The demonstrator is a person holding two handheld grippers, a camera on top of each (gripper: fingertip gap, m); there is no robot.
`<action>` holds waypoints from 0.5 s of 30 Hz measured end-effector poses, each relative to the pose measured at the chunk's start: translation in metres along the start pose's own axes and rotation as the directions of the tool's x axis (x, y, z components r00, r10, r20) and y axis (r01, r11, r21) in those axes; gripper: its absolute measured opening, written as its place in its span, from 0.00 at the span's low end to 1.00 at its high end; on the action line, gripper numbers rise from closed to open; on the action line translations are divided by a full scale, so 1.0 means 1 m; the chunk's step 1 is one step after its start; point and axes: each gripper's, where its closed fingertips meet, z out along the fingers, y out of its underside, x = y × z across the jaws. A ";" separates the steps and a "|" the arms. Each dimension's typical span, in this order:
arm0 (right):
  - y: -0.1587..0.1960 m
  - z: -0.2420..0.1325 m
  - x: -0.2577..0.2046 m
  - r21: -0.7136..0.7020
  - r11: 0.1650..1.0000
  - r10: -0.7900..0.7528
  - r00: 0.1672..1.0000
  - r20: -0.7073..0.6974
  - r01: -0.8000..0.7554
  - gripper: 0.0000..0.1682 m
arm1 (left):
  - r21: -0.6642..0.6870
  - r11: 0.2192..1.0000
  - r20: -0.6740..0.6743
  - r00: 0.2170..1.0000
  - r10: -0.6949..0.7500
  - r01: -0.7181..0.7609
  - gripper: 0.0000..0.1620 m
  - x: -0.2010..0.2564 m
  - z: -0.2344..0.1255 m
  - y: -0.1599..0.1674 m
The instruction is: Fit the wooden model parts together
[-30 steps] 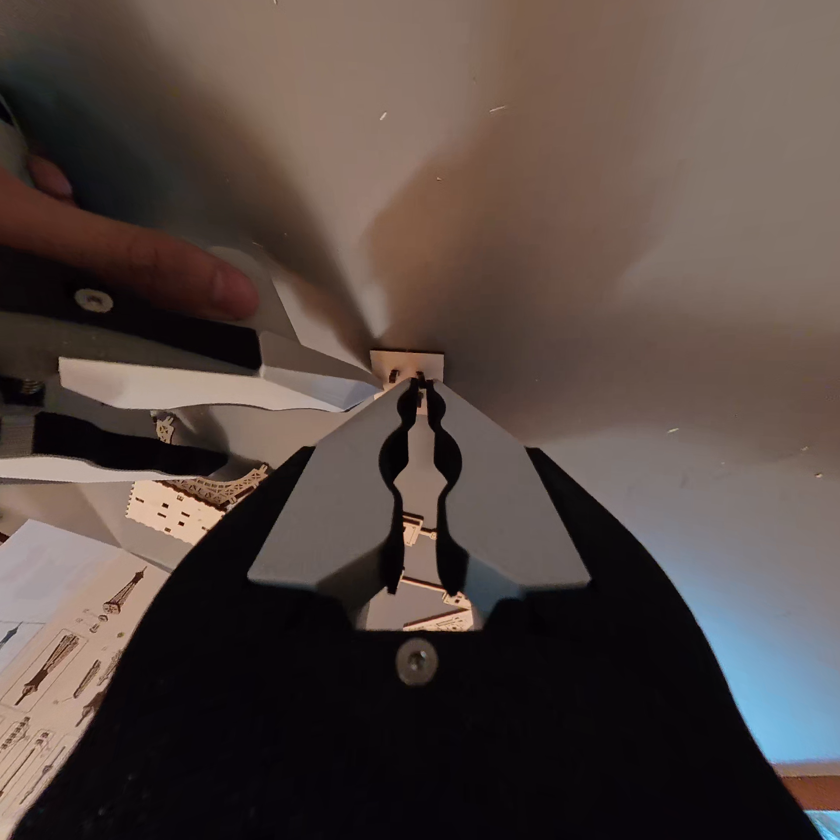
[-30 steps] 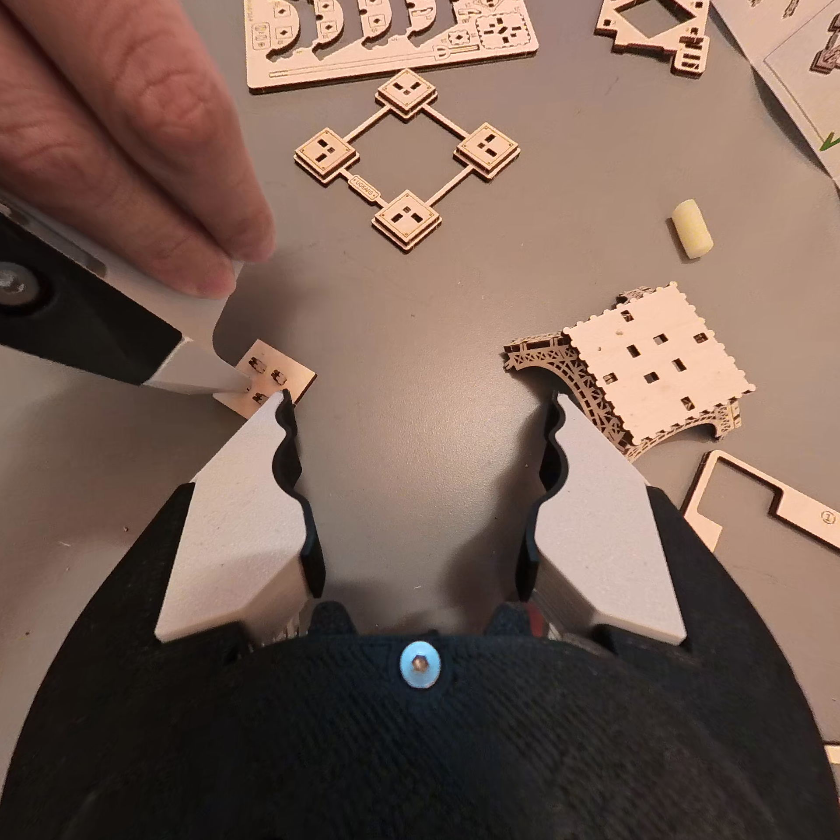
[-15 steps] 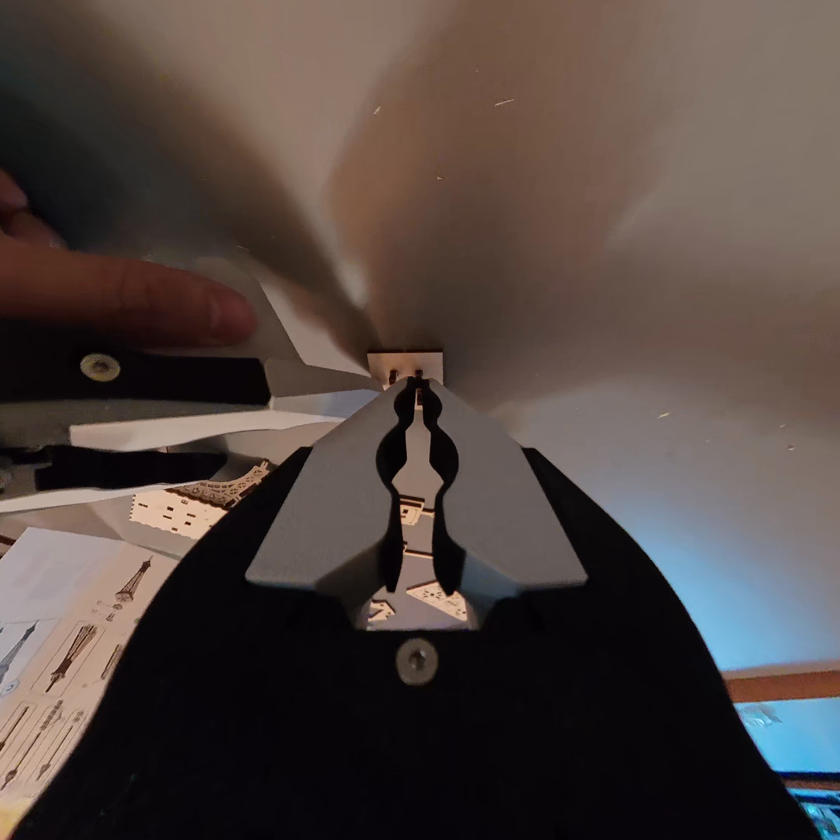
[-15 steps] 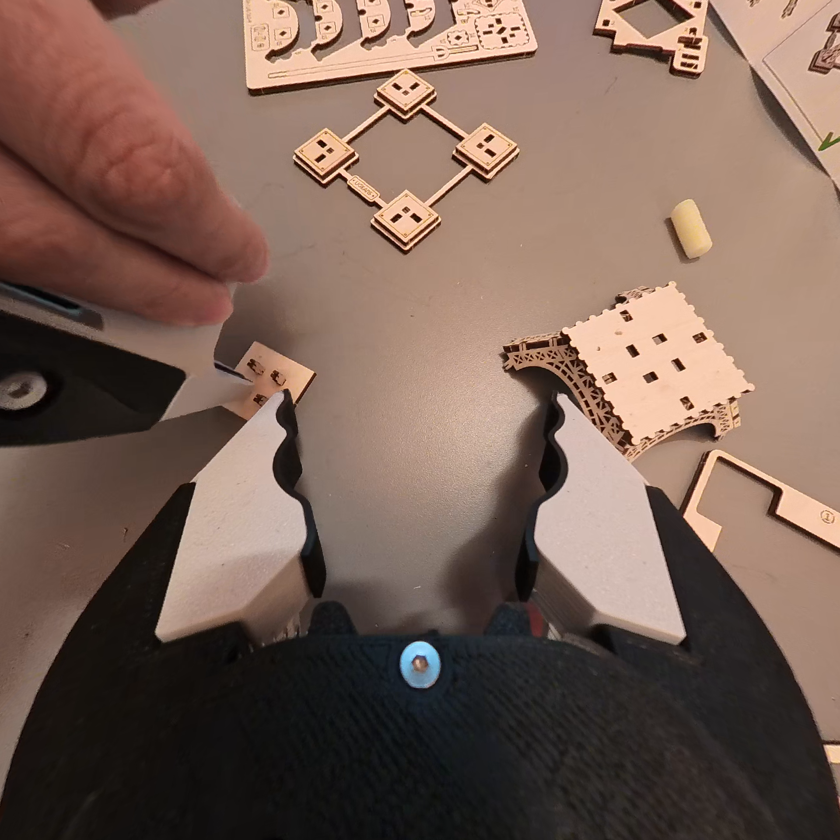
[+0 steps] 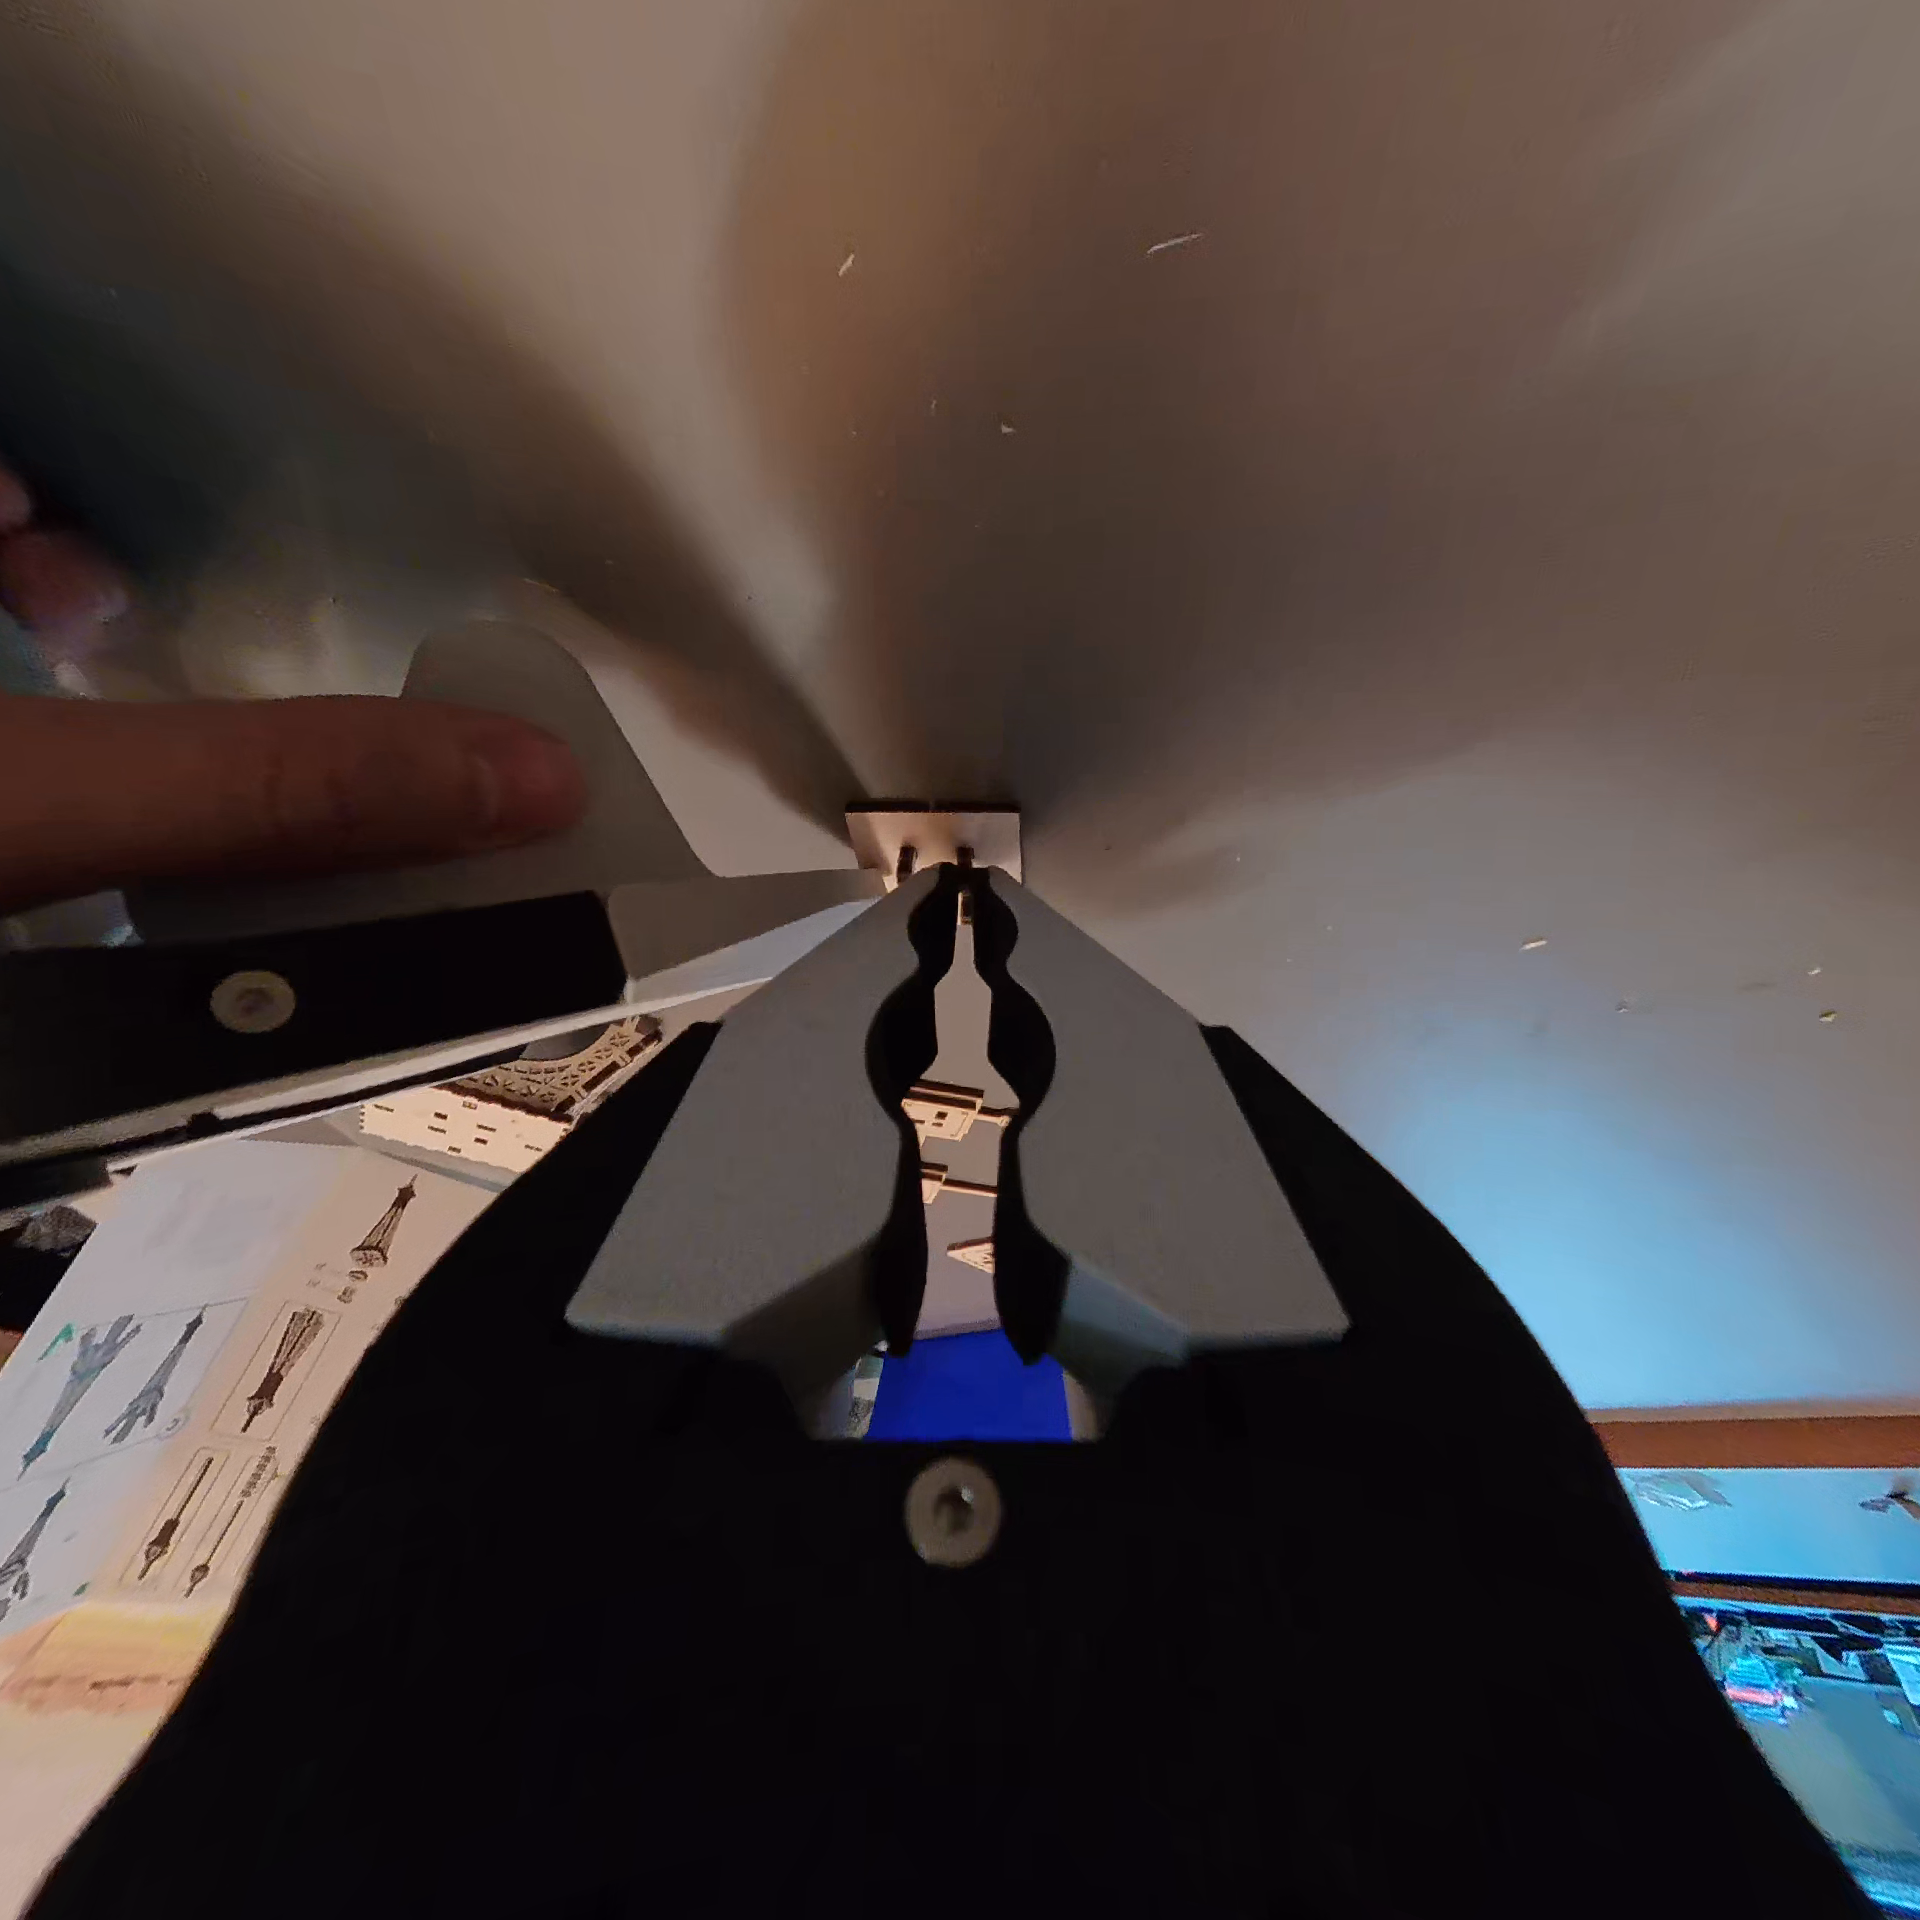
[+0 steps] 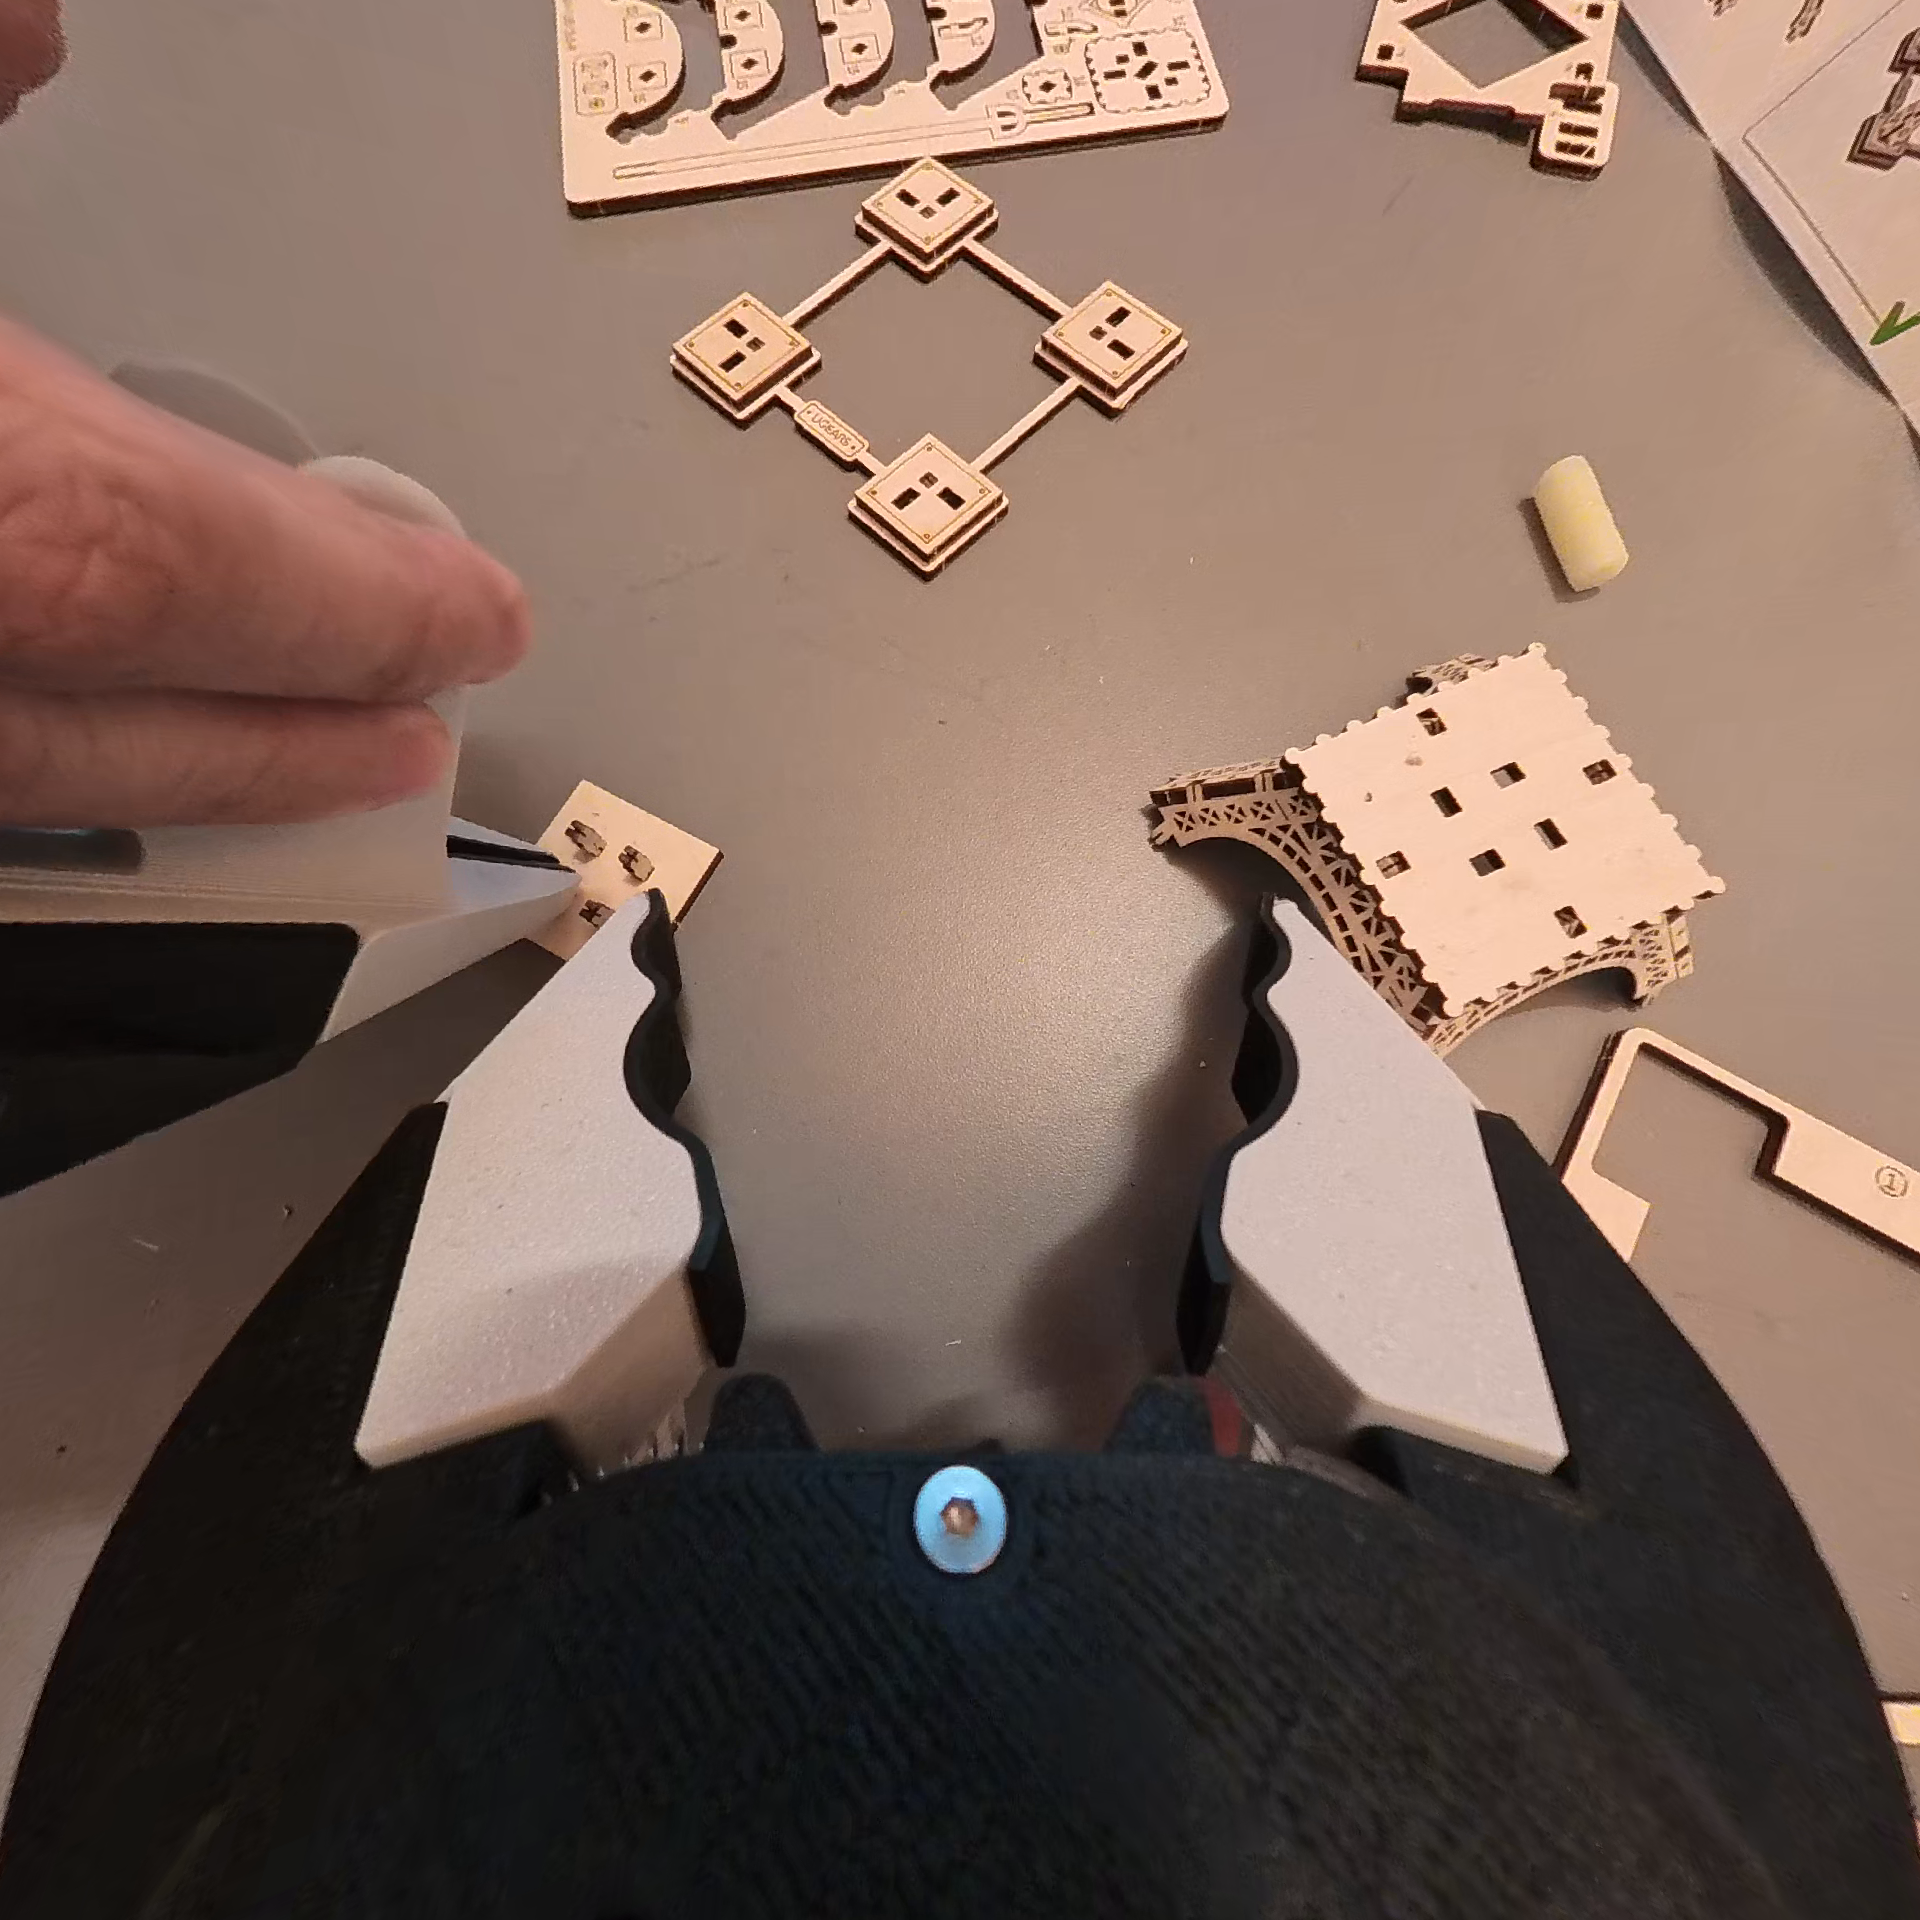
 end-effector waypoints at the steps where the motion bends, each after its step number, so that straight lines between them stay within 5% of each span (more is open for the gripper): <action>1: 0.000 0.000 0.000 0.000 1.000 0.000 1.000 0.000 0.000 0.64 | 0.005 1.000 0.000 1.000 -0.003 0.003 0.00 0.000 0.000 0.000; 15: 0.000 0.000 0.000 0.000 1.000 0.000 1.000 0.000 0.000 0.64 | 0.008 1.000 0.003 1.000 -0.021 0.021 0.00 0.000 0.002 0.001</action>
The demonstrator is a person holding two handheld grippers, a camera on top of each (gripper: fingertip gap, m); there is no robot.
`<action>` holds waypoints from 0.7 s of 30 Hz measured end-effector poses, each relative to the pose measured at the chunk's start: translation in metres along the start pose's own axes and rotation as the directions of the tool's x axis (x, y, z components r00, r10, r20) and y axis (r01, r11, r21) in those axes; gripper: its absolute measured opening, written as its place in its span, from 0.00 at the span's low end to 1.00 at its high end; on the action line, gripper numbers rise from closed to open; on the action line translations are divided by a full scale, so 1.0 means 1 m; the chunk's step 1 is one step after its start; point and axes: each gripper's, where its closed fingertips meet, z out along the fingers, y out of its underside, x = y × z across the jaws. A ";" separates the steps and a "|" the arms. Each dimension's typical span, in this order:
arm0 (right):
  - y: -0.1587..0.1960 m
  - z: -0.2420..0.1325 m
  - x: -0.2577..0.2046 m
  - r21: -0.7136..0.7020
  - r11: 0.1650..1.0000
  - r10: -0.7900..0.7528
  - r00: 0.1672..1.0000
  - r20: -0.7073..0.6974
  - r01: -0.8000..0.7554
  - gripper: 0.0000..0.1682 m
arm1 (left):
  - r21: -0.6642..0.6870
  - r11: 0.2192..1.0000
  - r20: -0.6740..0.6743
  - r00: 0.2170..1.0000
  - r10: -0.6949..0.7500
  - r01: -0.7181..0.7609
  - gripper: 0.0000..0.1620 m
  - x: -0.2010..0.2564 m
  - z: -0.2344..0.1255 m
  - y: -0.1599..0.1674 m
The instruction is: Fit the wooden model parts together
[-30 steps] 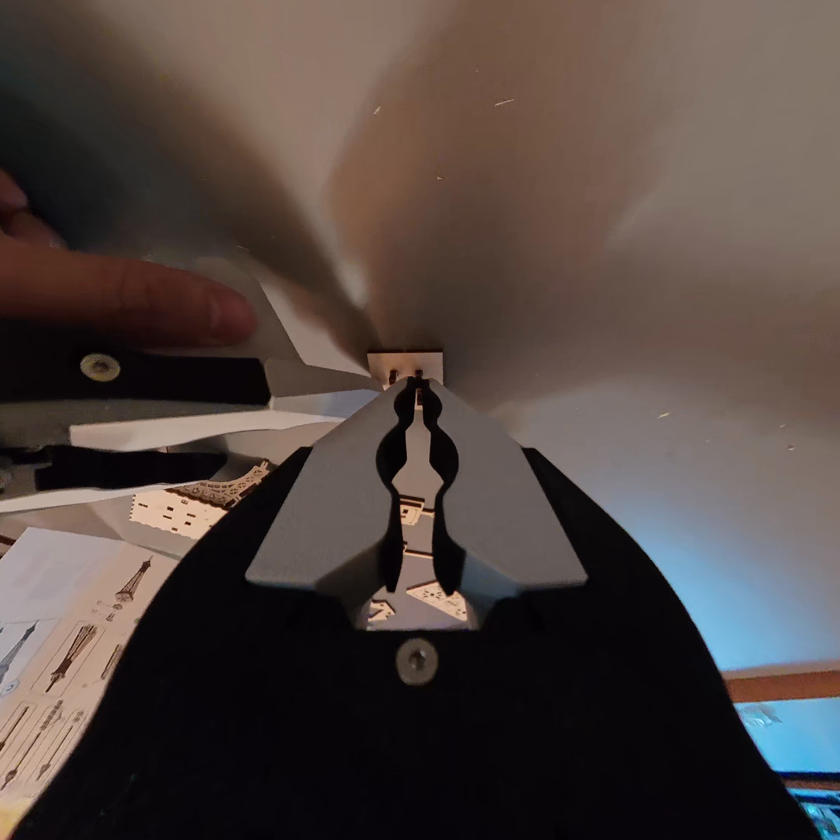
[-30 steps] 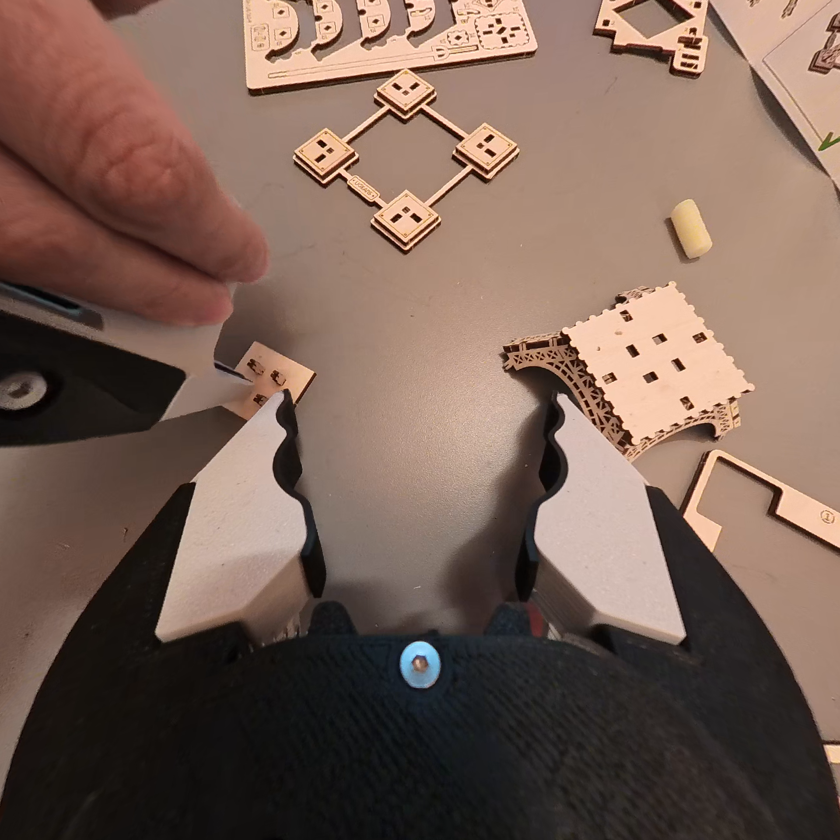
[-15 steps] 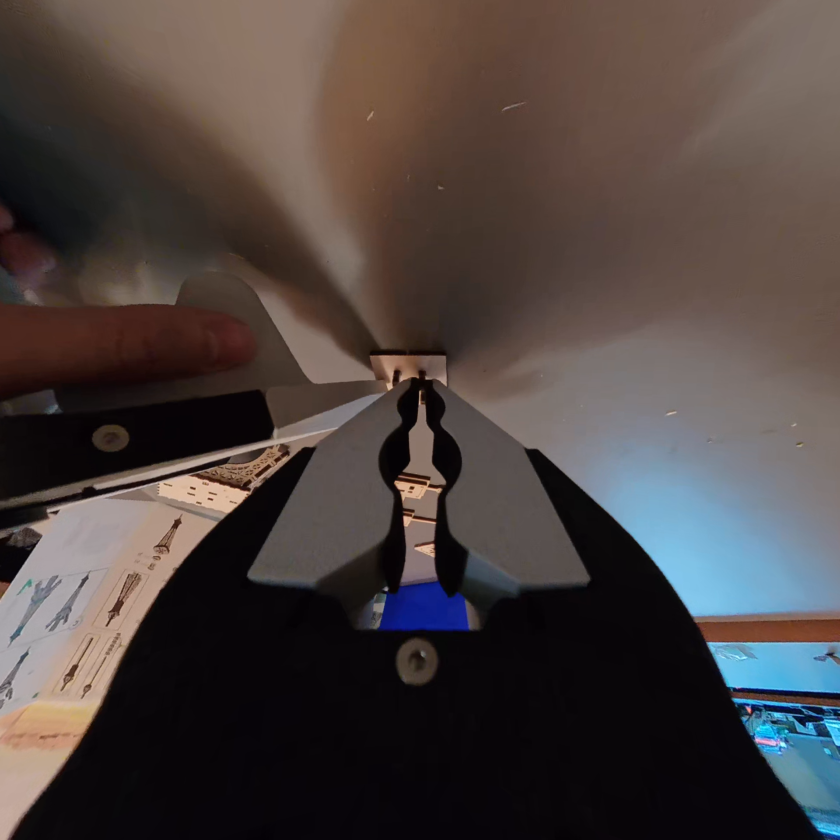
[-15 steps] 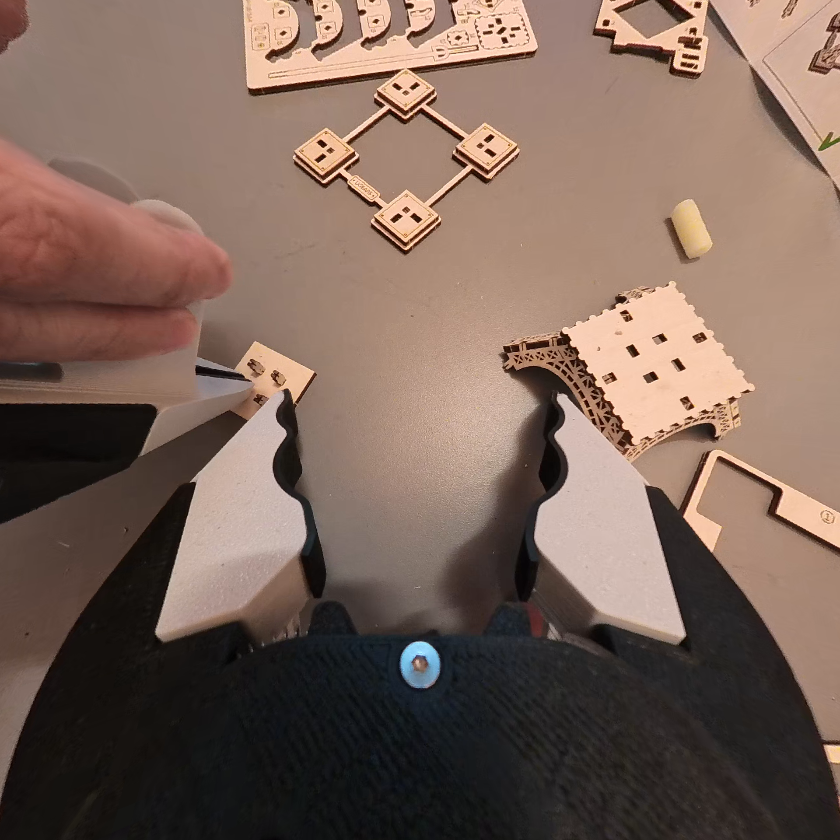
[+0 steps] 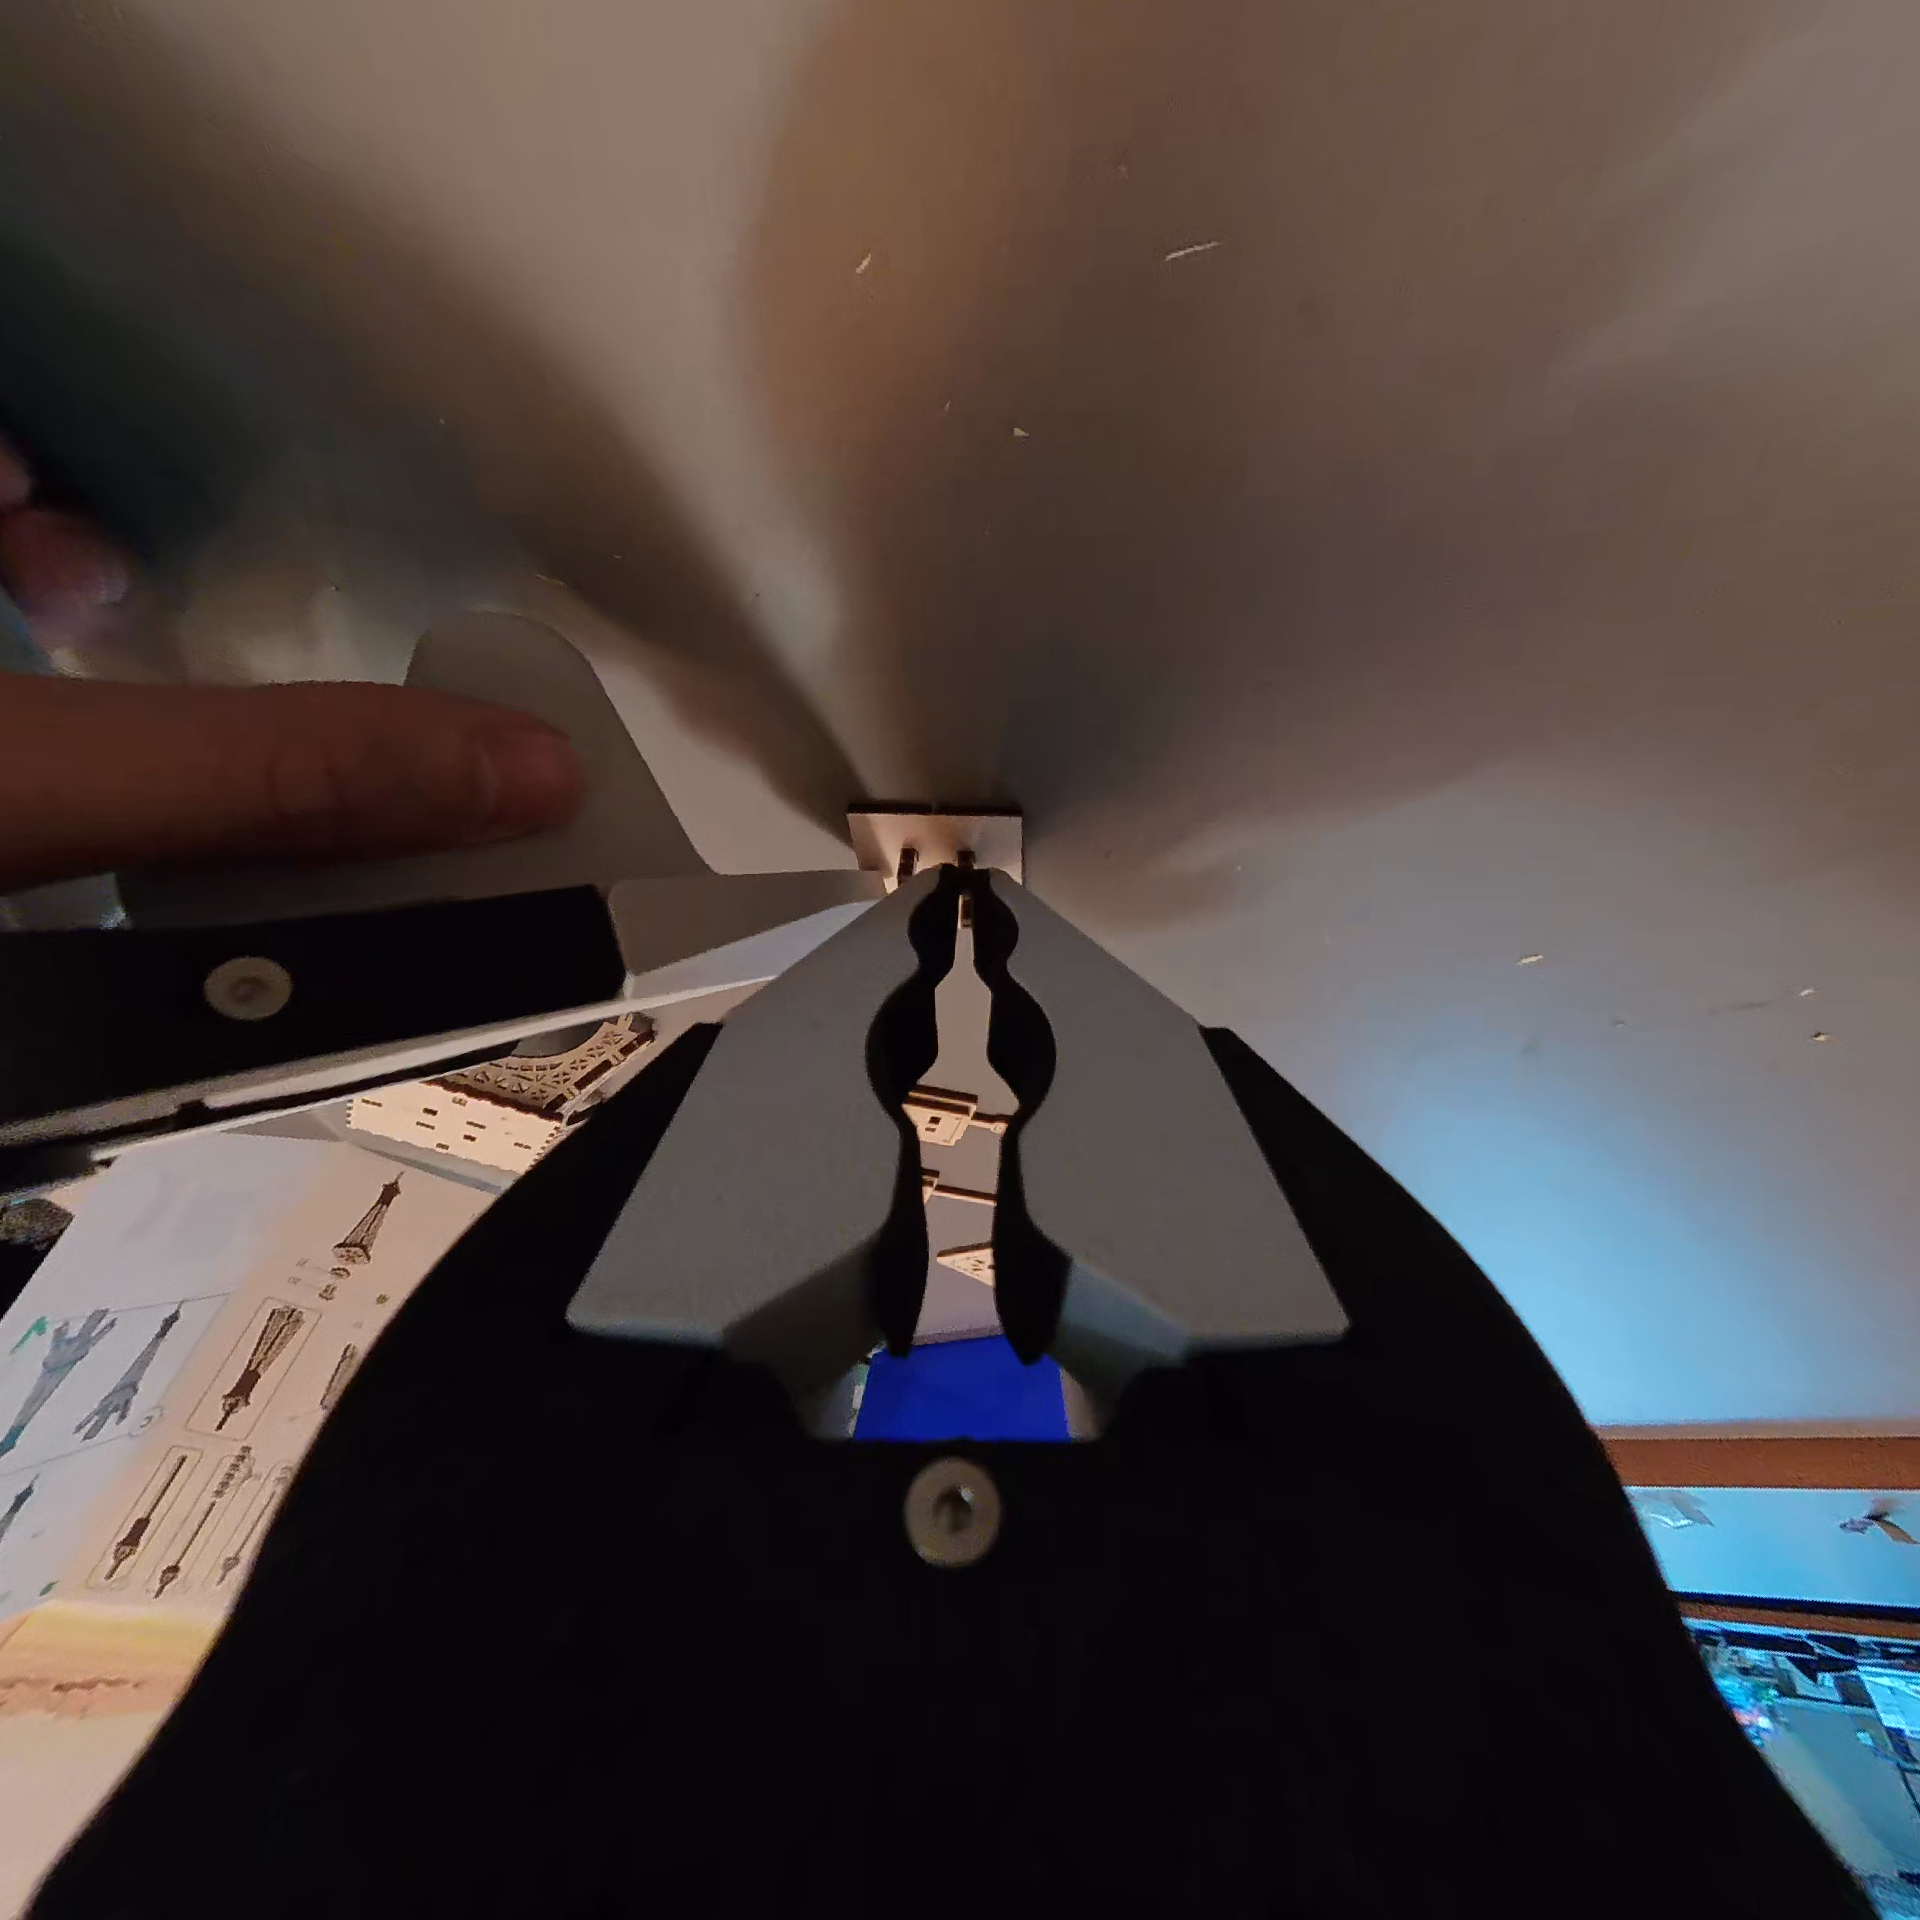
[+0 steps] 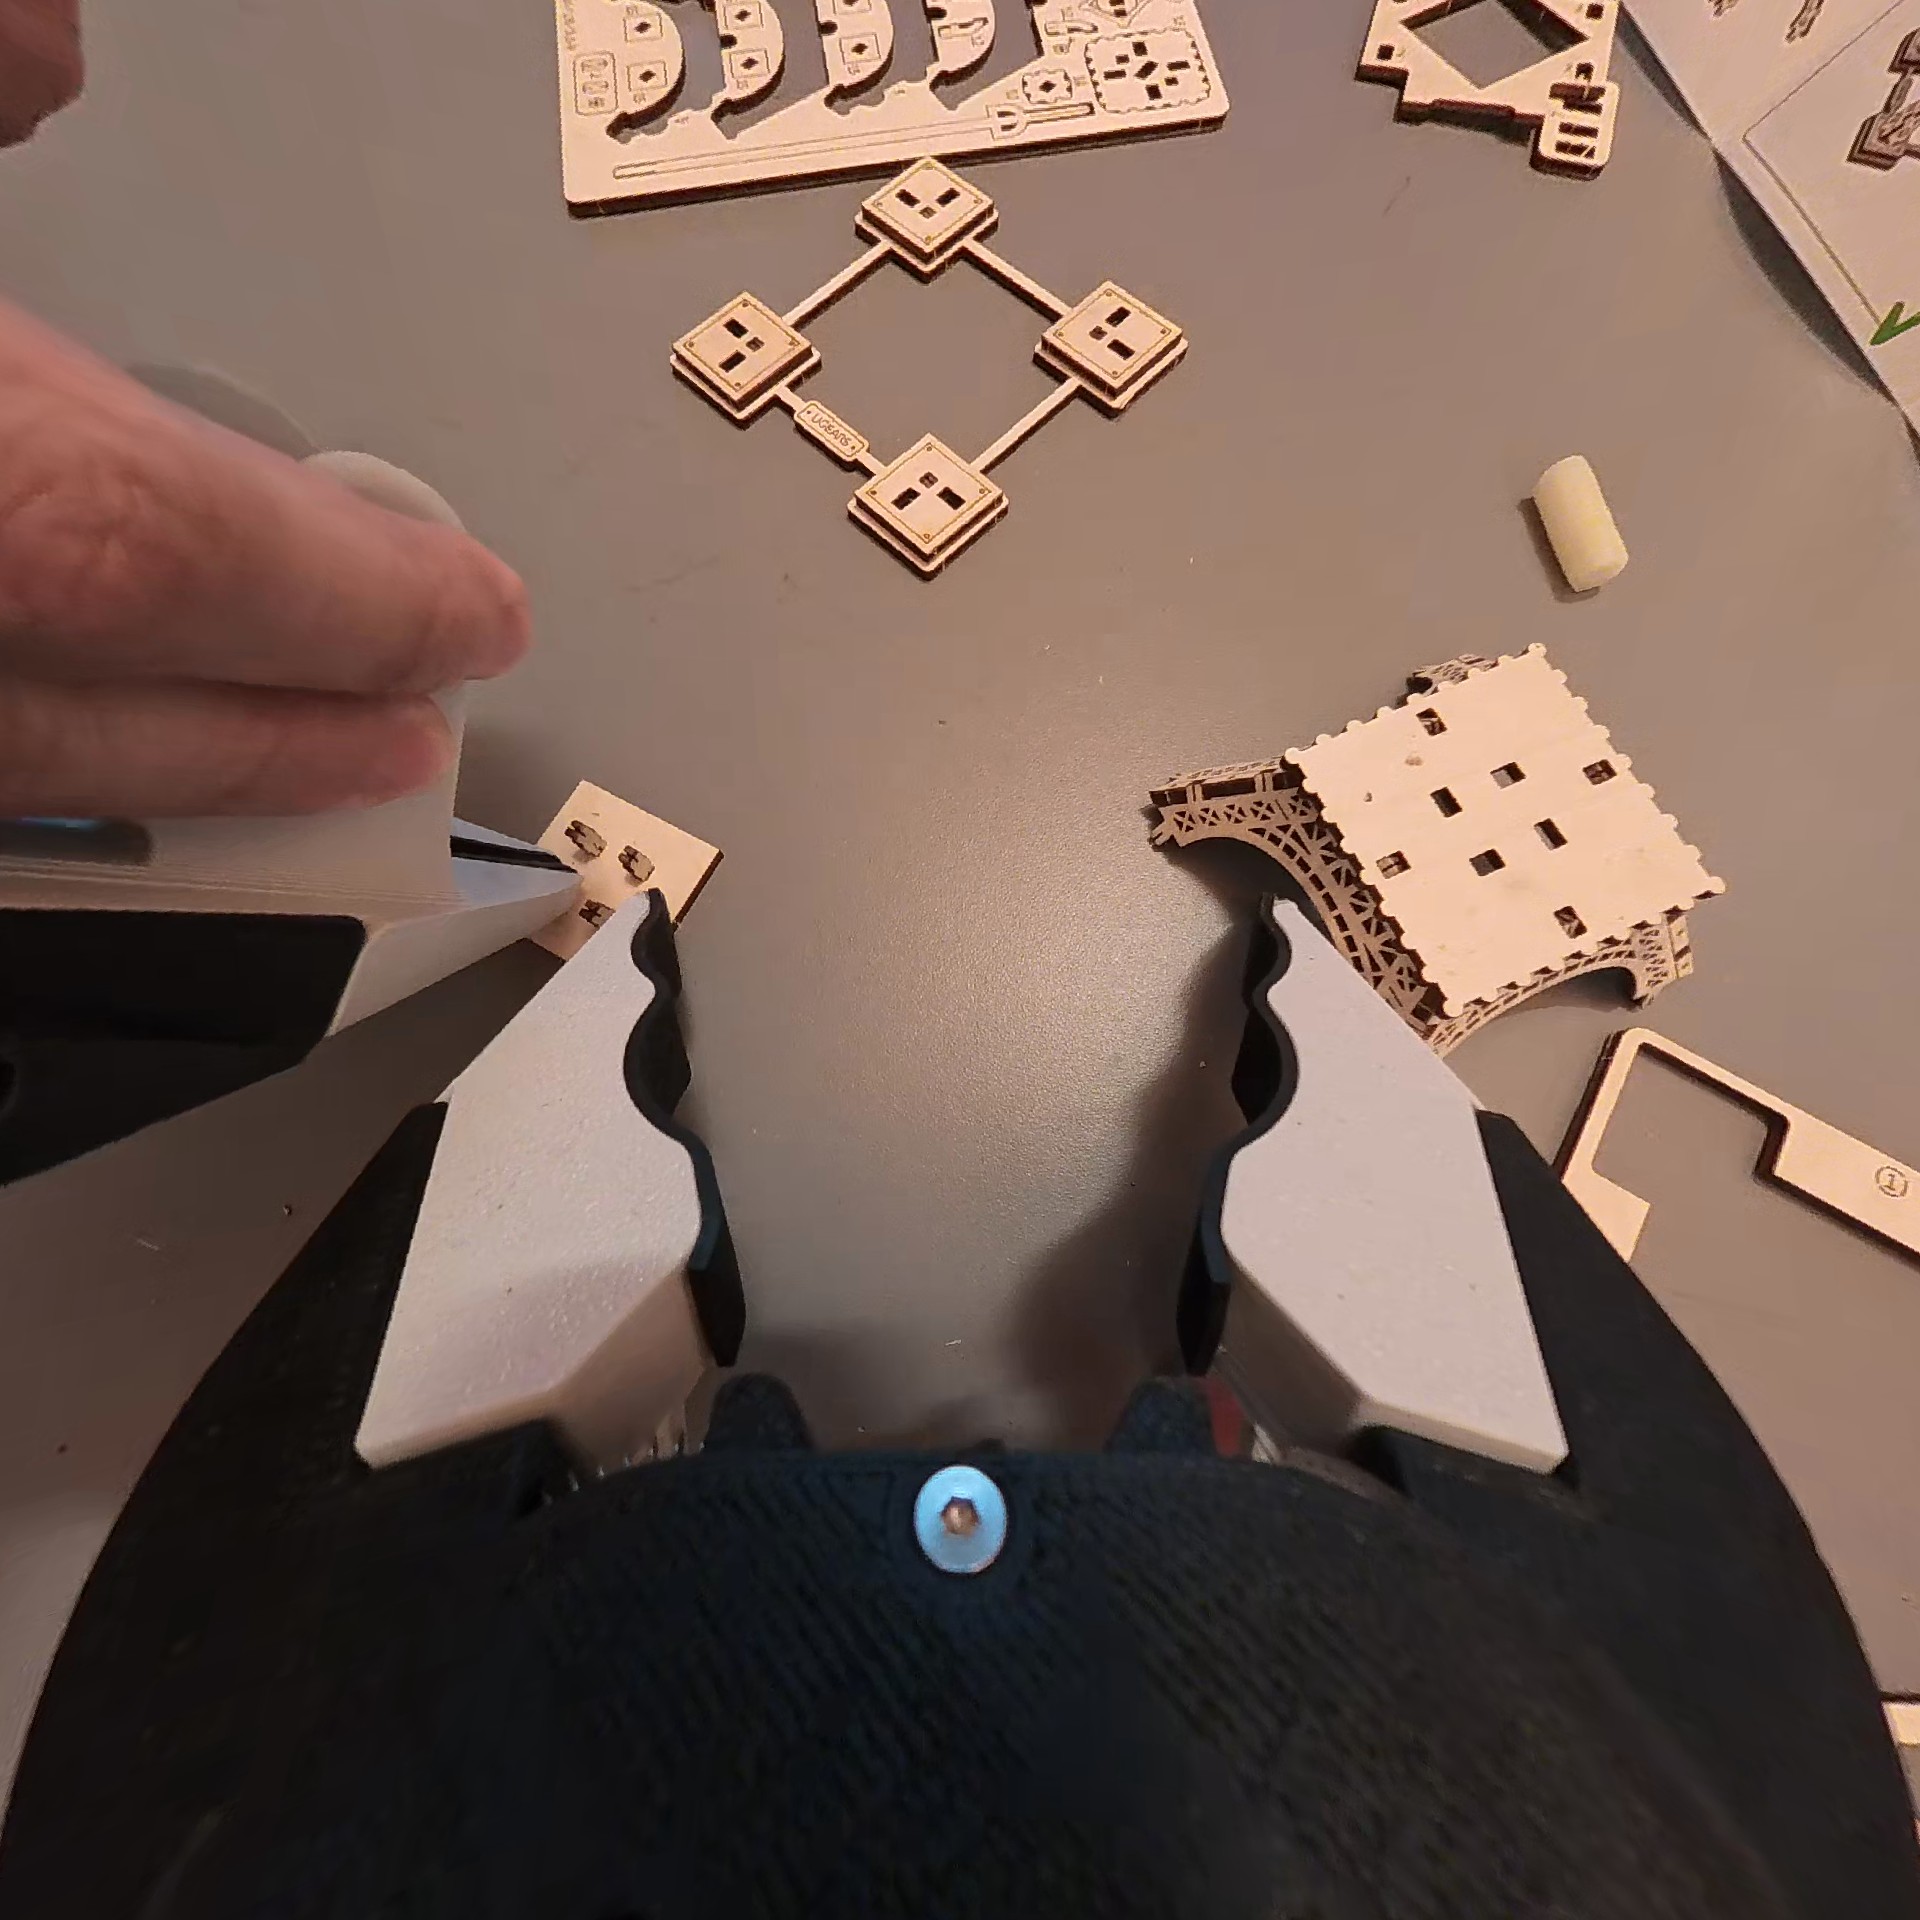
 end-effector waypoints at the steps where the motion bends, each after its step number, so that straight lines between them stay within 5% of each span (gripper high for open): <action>1: 0.000 0.000 0.000 0.000 1.000 0.000 1.000 0.000 0.000 0.64 | 0.004 1.000 -0.003 1.000 -0.004 0.004 0.00 0.000 0.000 0.000; 21: 0.000 0.000 0.000 0.000 1.000 0.000 1.000 0.000 0.000 0.64 | 0.049 0.999 -0.002 1.000 -0.002 0.002 0.00 0.001 0.000 0.001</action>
